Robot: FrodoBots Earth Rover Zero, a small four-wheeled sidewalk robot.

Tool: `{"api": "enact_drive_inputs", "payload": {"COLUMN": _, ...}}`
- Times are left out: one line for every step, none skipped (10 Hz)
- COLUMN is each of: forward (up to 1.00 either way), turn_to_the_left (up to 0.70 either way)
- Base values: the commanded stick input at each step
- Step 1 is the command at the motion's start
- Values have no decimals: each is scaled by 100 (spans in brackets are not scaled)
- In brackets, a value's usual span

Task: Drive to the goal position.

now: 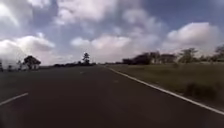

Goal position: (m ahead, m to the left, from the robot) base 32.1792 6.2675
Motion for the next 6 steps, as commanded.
{"api": "enact_drive_inputs", "payload": {"forward": 100, "turn_to_the_left": 0}}
{"api": "enact_drive_inputs", "payload": {"forward": 100, "turn_to_the_left": 0}}
{"api": "enact_drive_inputs", "payload": {"forward": 100, "turn_to_the_left": 0}}
{"api": "enact_drive_inputs", "payload": {"forward": 100, "turn_to_the_left": 0}}
{"api": "enact_drive_inputs", "payload": {"forward": 100, "turn_to_the_left": 0}}
{"api": "enact_drive_inputs", "payload": {"forward": 100, "turn_to_the_left": 0}}
